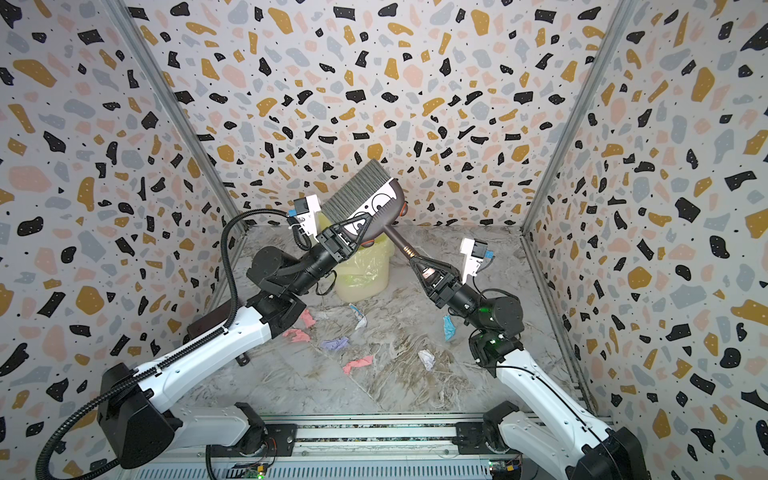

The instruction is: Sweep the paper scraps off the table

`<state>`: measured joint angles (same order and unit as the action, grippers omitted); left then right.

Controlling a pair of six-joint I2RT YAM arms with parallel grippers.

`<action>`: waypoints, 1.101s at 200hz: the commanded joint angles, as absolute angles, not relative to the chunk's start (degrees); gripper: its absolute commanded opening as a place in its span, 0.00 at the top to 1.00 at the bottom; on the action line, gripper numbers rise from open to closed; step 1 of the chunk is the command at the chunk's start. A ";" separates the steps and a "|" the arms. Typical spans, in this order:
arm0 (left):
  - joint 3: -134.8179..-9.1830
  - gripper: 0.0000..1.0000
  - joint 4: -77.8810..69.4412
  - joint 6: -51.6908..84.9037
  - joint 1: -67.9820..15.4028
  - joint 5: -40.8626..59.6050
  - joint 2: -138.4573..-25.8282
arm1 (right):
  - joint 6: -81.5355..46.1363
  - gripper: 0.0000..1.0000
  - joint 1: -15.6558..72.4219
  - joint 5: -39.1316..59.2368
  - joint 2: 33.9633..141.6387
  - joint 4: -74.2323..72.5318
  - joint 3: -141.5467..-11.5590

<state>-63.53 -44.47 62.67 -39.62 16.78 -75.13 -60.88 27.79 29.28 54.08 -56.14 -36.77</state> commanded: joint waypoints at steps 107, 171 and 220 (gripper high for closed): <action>-65.88 0.65 -38.68 54.57 -40.21 17.59 -73.95 | -61.27 1.00 26.39 29.83 53.03 -56.53 -39.11; -65.18 0.24 -32.60 51.94 -39.20 14.78 -70.84 | -61.65 1.00 22.93 29.58 49.86 -54.32 -38.77; -67.98 0.00 -9.70 43.69 -37.18 6.22 -63.30 | -61.61 1.00 18.57 30.54 46.74 -50.26 -38.94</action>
<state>-64.49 -23.38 50.06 -38.59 12.29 -67.99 -61.60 20.64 30.11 49.54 -50.26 -36.80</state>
